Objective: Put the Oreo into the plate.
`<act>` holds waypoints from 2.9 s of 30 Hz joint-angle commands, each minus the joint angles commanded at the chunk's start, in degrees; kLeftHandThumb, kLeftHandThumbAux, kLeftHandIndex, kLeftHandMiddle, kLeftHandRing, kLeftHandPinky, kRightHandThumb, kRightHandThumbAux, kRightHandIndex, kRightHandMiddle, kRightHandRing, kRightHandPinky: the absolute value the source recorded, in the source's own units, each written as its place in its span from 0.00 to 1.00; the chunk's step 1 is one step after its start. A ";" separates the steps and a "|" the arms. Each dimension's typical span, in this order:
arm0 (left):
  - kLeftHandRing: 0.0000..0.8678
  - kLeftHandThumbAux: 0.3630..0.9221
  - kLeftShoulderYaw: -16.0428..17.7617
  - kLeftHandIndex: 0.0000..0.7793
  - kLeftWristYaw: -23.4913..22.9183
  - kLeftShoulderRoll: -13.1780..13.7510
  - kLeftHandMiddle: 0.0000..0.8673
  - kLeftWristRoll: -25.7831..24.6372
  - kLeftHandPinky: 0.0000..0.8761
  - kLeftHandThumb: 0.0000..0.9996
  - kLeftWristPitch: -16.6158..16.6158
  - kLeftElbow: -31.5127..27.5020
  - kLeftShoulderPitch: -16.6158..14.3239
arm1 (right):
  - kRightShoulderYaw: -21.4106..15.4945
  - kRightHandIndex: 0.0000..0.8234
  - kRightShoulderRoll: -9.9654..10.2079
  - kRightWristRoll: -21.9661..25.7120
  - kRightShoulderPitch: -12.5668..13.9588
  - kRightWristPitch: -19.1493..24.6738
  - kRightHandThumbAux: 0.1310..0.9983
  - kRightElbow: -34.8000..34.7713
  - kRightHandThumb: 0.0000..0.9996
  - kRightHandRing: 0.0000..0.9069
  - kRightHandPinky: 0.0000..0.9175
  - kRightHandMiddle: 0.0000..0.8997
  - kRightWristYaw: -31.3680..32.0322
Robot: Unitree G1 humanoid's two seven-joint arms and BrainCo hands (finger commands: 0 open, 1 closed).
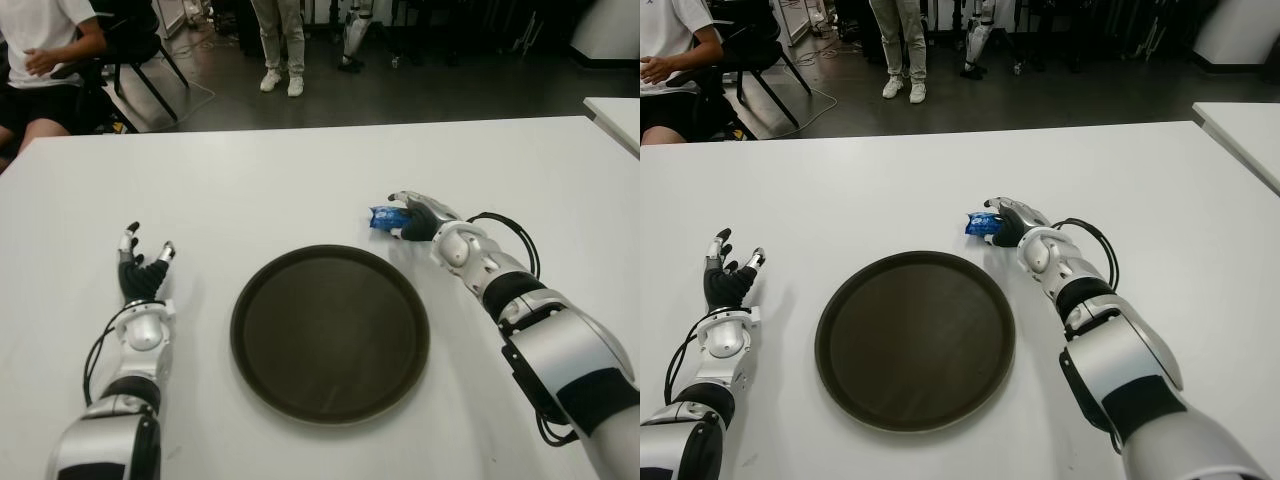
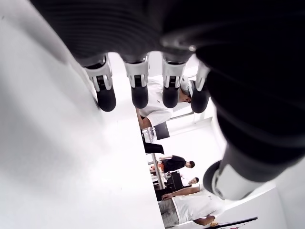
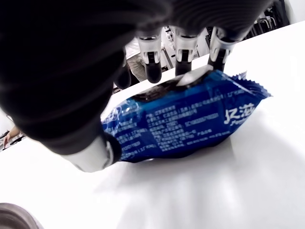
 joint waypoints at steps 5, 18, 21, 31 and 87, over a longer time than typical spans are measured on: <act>0.02 0.62 0.02 0.06 -0.46 0.06 0.05 -0.31 0.02 0.00 0.17 0.09 -0.06 | -0.03 0.00 -0.04 0.02 0.10 0.20 0.69 0.08 0.51 0.05 0.09 0.06 0.28; 0.04 0.69 0.55 0.07 -1.28 -0.01 0.07 -1.11 0.03 0.00 0.30 0.13 -0.18 | -0.13 0.00 0.08 0.05 0.18 0.57 0.69 0.16 0.48 0.07 0.11 0.07 0.83; 0.03 0.69 0.61 0.06 -1.36 -0.03 0.06 -1.12 0.03 0.00 0.25 0.11 -0.15 | -0.31 0.00 0.13 0.22 0.23 0.74 0.69 0.15 0.47 0.06 0.10 0.07 0.72; 0.01 0.66 0.99 0.05 -1.94 -0.06 0.04 -1.40 0.01 0.00 0.60 0.17 -0.24 | -0.51 0.00 0.03 0.00 0.41 0.38 0.69 0.12 0.50 0.05 0.09 0.06 0.55; 0.01 0.61 0.93 0.05 -1.04 -0.32 0.04 -0.85 0.01 0.00 -0.51 -0.09 -0.07 | 3.81 0.00 -0.26 -3.98 0.05 0.70 0.73 0.35 0.40 0.11 0.13 0.11 0.42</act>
